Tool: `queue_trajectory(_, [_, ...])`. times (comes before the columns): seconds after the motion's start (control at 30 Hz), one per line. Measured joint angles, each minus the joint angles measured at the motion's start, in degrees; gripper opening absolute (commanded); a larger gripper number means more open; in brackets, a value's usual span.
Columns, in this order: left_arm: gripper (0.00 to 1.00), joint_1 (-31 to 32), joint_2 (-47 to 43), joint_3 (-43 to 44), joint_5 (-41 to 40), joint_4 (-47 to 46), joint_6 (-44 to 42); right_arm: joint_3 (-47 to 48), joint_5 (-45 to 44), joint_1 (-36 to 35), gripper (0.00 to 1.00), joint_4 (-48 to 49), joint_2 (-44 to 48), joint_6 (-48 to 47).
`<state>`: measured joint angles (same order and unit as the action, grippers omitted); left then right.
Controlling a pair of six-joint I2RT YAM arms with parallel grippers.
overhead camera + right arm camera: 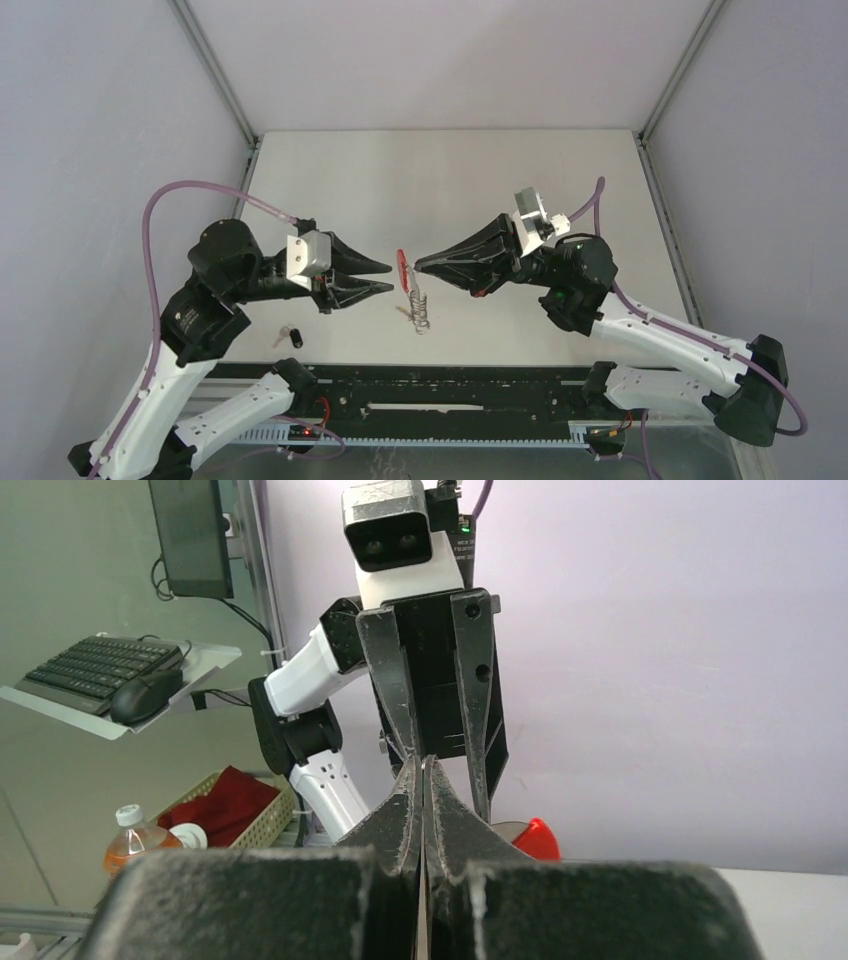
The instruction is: Put the keys on the keyring
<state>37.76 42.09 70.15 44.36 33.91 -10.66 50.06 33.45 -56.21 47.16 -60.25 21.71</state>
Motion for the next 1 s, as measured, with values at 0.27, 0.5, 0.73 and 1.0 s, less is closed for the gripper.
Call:
queue_trajectory(0.27, [0.25, -0.3, -0.1, -1.5, 4.4, -8.1, 6.4, 0.0, 1.6, -0.2, 0.00, 5.4, -4.0, 3.6])
queue_trajectory(0.5, [0.24, -0.3, -0.2, -4.6, 9.4, -13.6, 13.4, 0.0, 1.7, -1.0, 0.00, 7.5, -5.5, 5.3])
queue_trajectory(0.73, [0.23, -0.3, -0.6, -5.6, 10.4, -14.9, 15.8, 0.0, 1.5, -2.1, 0.00, 9.1, -6.3, 5.6])
queue_trajectory(1.0, [0.17, -0.4, -1.4, -5.9, 10.3, -15.9, 17.3, -0.1, 0.4, -3.5, 0.00, 9.7, -6.3, 5.4])
